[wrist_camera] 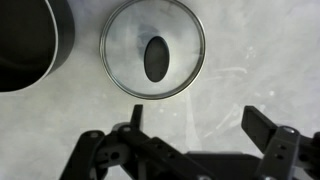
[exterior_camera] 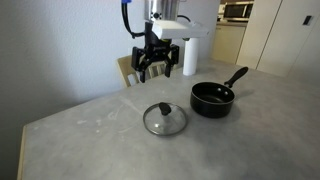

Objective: Put the lid on the pot and put it back on the table

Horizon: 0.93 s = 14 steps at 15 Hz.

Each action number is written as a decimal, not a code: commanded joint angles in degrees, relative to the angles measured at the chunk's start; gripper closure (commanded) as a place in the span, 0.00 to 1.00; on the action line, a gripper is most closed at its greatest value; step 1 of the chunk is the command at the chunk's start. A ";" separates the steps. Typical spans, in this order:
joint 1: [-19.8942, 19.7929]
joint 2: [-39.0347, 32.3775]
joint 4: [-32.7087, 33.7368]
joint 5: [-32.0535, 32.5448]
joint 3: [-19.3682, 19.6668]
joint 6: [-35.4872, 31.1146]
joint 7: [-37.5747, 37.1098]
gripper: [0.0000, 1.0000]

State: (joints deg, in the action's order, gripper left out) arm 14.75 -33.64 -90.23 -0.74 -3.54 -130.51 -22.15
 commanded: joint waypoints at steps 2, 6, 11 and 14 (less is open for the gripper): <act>0.79 3.75 -1.30 0.27 0.47 0.11 -1.82 0.00; 0.55 2.84 0.17 -0.03 0.06 0.51 -1.37 0.00; 0.55 2.84 0.10 -0.03 0.06 0.51 -1.40 0.00; 0.55 2.84 0.09 -0.03 0.06 0.51 -1.40 0.00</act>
State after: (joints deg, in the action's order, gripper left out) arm 15.22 -30.76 -90.33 -0.75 -3.53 -130.21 -23.53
